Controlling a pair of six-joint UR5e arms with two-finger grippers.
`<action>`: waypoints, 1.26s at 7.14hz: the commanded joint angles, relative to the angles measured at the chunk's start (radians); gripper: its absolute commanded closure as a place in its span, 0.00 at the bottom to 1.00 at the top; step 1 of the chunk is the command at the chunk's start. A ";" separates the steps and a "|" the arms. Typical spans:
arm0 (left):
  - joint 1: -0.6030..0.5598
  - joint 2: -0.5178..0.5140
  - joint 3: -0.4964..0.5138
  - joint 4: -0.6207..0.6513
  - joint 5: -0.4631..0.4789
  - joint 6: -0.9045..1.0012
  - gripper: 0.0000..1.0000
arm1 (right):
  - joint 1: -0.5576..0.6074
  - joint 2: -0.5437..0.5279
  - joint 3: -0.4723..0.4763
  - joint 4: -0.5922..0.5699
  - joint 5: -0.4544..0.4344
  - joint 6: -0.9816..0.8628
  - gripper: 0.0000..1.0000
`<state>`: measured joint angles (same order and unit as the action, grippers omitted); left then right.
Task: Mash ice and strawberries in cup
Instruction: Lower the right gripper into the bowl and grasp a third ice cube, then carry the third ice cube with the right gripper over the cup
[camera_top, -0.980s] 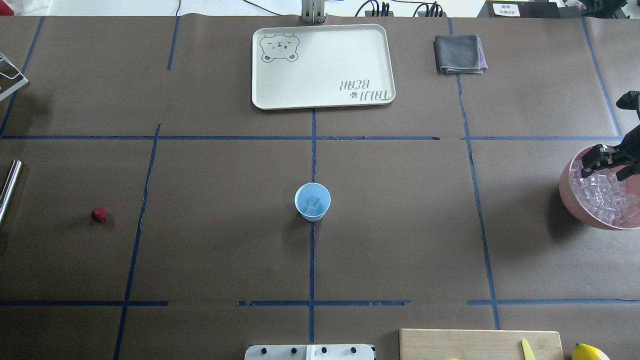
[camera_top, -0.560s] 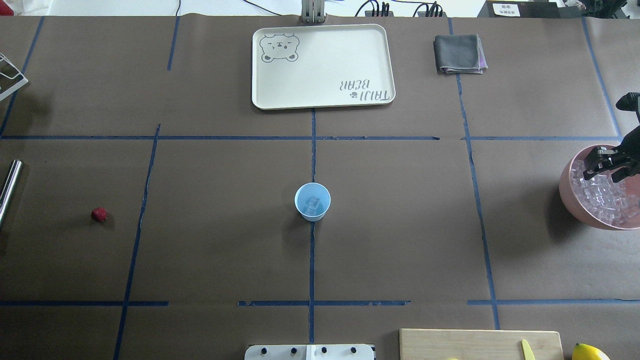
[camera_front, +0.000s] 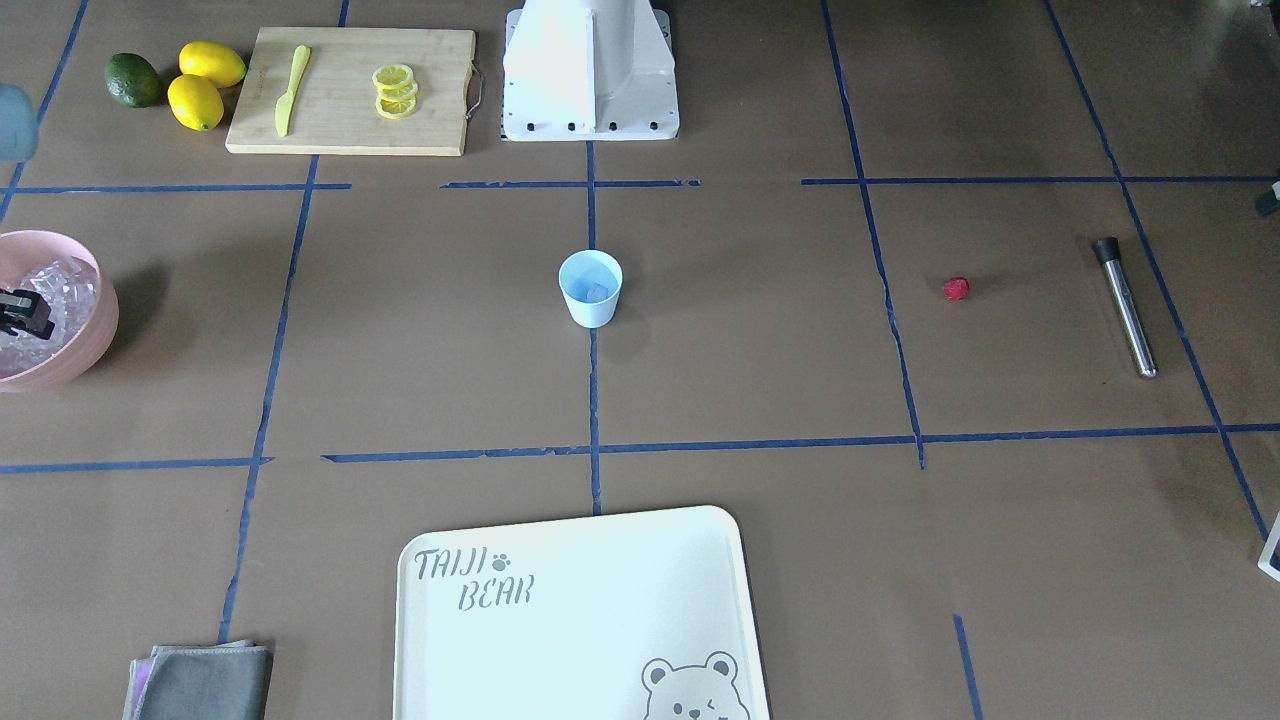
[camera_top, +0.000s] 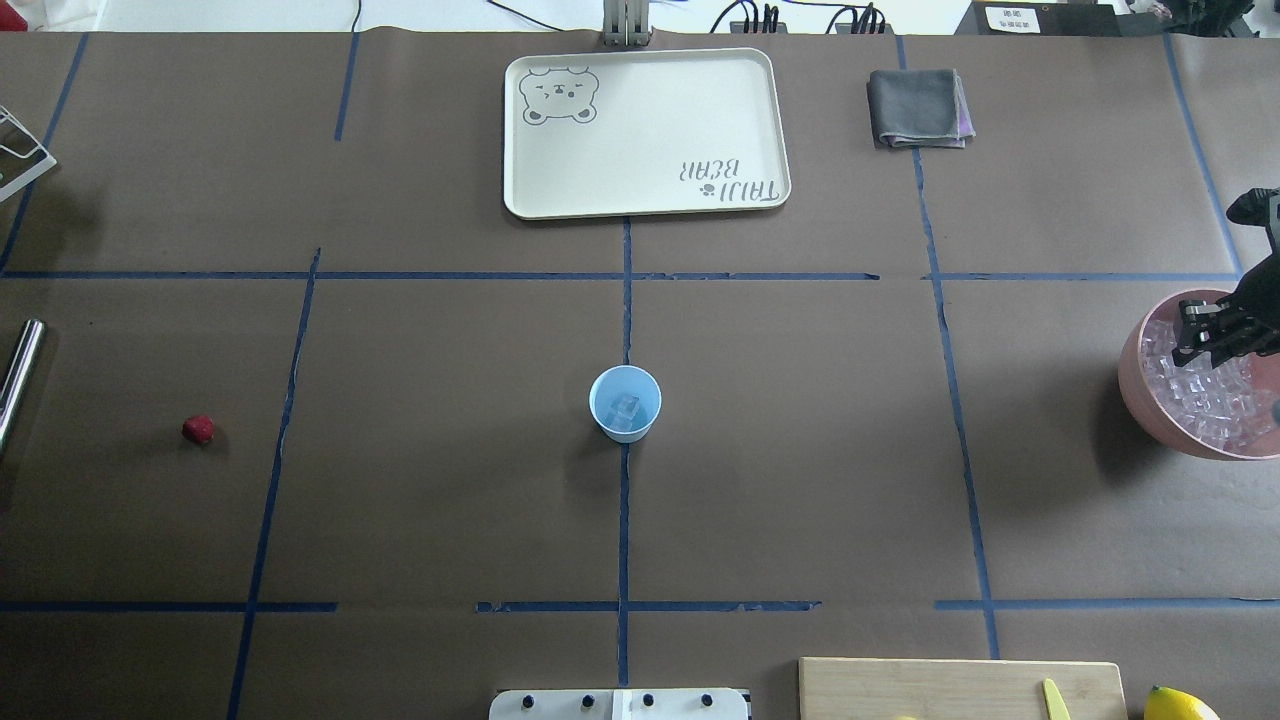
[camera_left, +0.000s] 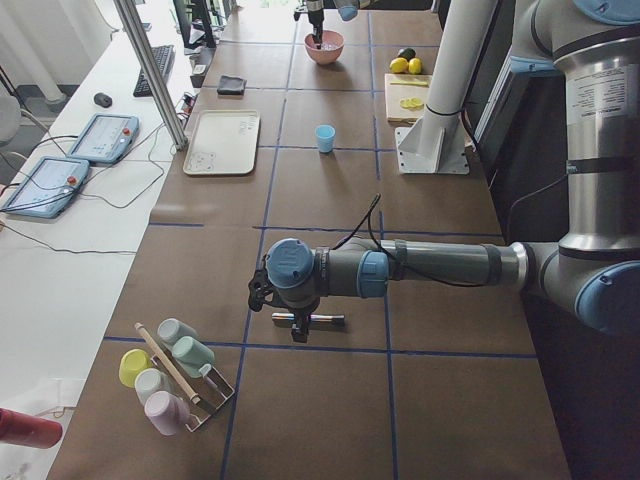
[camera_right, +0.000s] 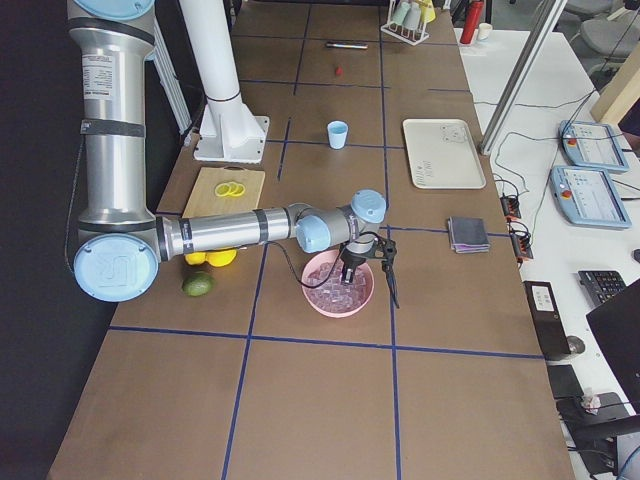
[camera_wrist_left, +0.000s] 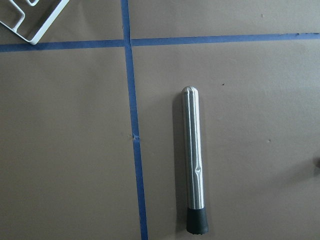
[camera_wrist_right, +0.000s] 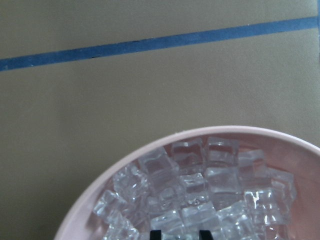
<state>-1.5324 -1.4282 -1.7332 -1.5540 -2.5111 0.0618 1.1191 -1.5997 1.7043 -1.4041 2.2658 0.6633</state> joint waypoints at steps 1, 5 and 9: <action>0.000 0.002 -0.002 0.000 0.000 0.000 0.00 | 0.001 0.004 0.114 -0.034 0.024 0.002 1.00; 0.000 0.002 0.000 0.000 0.000 0.000 0.00 | -0.106 0.181 0.380 -0.113 0.144 0.275 1.00; -0.002 0.015 -0.025 0.000 -0.038 0.000 0.00 | -0.445 0.511 0.365 -0.113 -0.021 0.778 0.99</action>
<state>-1.5335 -1.4213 -1.7469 -1.5539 -2.5441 0.0614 0.7874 -1.1776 2.0799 -1.5178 2.3267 1.3230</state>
